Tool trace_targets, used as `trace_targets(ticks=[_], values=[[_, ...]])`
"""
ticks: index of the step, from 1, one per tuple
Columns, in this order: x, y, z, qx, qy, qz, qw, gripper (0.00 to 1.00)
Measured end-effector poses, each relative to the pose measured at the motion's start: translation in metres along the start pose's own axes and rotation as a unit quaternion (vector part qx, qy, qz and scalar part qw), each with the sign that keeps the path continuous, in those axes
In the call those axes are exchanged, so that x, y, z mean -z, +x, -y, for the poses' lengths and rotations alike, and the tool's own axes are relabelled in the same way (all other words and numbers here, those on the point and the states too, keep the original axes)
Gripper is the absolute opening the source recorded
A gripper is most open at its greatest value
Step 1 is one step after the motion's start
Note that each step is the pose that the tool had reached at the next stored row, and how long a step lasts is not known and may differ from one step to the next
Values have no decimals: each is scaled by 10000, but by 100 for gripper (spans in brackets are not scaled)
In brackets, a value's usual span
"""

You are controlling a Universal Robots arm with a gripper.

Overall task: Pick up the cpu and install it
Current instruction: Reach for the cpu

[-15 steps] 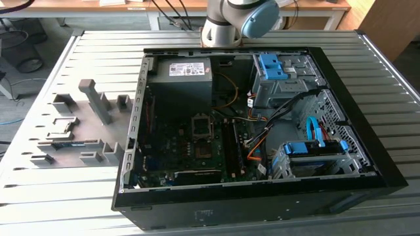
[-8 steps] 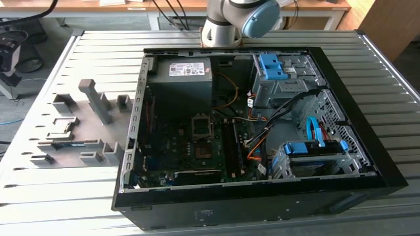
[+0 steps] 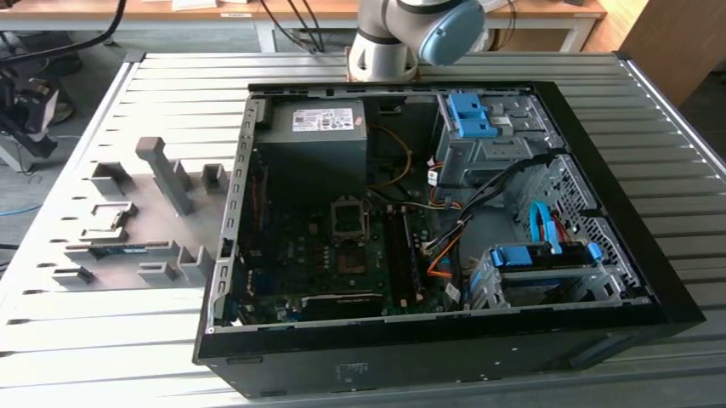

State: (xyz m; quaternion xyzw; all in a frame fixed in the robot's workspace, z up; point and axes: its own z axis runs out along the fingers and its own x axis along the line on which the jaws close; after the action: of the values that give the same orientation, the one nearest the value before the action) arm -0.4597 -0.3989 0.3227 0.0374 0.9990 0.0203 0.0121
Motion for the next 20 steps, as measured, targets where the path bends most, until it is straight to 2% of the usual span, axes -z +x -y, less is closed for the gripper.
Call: trace_targets(ticks=[3, 20], values=[[-60, -41, -1, 0, -1, 2, 10000, 10], [-360, -39, 11, 0, 0, -2, 10000, 10]])
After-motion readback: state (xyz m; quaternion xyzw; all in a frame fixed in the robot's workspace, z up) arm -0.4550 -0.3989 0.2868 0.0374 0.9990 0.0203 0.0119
